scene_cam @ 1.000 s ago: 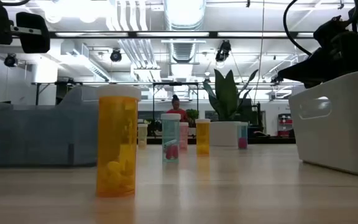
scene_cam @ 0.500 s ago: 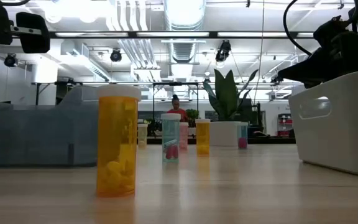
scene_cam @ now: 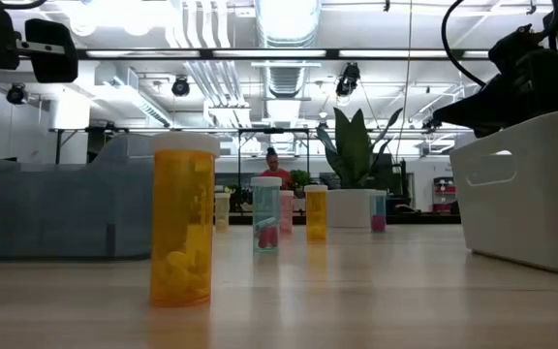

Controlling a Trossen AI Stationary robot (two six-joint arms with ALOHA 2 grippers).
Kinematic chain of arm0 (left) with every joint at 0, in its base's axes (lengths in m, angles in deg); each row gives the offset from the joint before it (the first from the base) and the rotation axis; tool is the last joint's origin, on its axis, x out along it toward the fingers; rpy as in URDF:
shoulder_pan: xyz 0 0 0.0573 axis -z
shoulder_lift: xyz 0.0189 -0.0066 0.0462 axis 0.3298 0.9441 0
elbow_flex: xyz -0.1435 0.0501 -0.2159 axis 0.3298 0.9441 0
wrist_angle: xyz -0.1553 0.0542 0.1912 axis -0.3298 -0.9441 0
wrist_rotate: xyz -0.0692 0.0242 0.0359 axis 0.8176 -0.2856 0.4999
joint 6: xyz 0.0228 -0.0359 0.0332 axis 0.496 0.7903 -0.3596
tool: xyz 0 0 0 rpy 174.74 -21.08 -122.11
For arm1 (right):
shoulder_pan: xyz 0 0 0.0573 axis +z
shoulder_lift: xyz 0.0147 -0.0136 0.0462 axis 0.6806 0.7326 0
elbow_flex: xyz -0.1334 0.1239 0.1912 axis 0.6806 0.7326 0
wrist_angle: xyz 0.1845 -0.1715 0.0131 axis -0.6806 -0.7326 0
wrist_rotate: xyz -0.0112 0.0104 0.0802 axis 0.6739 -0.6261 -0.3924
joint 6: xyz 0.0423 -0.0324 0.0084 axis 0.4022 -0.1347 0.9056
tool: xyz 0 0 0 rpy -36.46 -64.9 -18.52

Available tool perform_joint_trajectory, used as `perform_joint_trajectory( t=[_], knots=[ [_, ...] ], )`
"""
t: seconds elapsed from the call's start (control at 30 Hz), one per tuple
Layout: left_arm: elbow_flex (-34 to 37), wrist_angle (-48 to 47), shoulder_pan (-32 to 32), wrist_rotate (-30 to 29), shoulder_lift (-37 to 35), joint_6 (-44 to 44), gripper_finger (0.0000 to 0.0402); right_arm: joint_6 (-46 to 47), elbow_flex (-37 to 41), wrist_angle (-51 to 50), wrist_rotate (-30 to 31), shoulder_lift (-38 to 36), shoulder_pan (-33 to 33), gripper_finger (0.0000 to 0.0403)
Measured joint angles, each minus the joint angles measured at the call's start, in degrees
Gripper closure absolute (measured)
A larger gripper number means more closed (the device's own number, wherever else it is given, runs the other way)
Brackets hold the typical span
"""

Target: Pick and place medicine bottles into bin by pill shape (circle, oval)

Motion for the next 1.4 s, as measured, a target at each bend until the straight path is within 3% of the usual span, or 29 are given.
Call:
perform_joint_trajectory(
  t=[1.13,1.2,1.3,1.4],
  knots=[
    [0.0,0.0,0.0,0.0,0.0,0.0,0.0359,0.3,0.0,0.0,0.0,0.0,0.0,0.0376],
    [0.0,0.0,0.0,0.0,0.0,0.0,0.0359,6.9,0.0,-0.2,-0.7,0.0,0.1,0.0376],
    [0.0,0.0,0.0,0.0,0.0,0.0,0.0359,25.3,0.0,-2.1,-3.9,0.0,0.1,0.0376],
    [0.0,0.0,0.0,0.0,0.0,0.0,0.0359,31.8,0.0,-0.6,-3.4,0.4,0.0,0.0376]
  ],
)
